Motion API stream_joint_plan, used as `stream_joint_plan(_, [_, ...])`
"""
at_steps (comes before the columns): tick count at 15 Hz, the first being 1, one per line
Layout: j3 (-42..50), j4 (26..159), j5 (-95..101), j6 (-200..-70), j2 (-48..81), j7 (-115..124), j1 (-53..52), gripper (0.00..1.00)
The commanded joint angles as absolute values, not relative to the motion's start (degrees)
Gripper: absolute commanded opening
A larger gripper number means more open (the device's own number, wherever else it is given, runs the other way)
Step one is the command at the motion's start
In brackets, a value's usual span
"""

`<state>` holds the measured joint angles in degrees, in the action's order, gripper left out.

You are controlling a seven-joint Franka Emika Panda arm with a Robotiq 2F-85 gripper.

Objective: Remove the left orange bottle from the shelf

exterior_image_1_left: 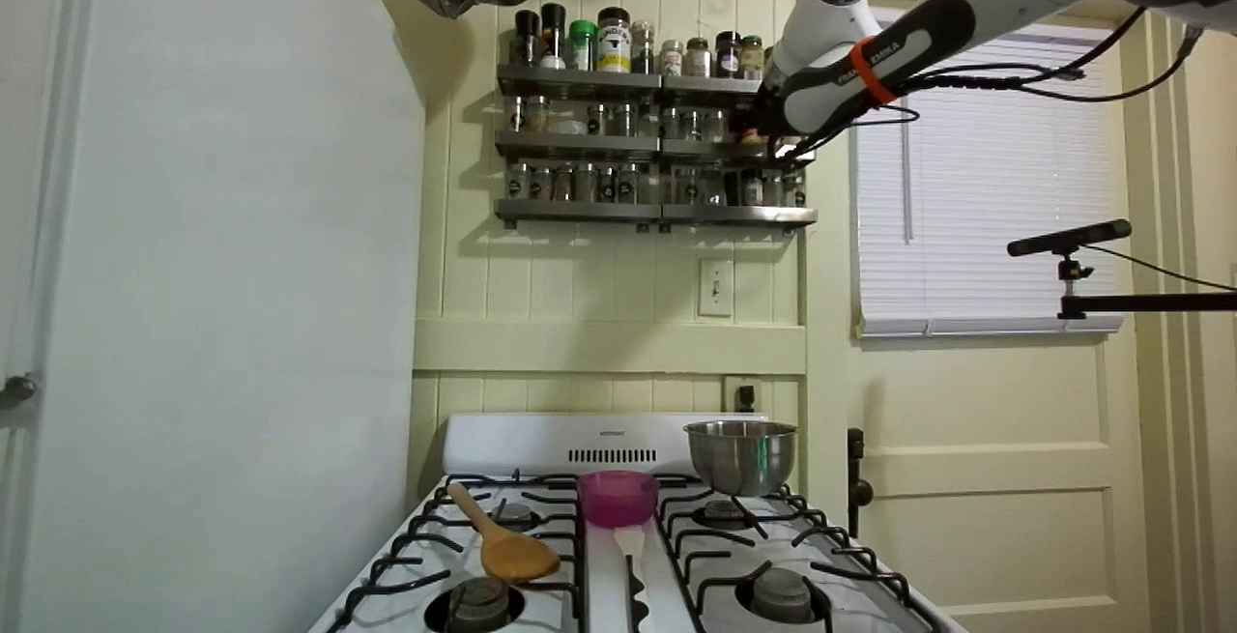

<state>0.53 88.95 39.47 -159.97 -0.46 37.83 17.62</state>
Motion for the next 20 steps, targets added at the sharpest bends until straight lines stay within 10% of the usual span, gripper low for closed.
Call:
stream_joint_plan(1, [0.8,87.2,42.5,-162.2,1.5,41.6,17.9,0.68])
stream_joint_plan(6, [1.0,85.8,44.1,-162.6,2.8,43.5,17.9,0.82])
stream_joint_plan(20, [0.9,86.4,39.2,-167.3,4.6,41.6,18.1,0.72])
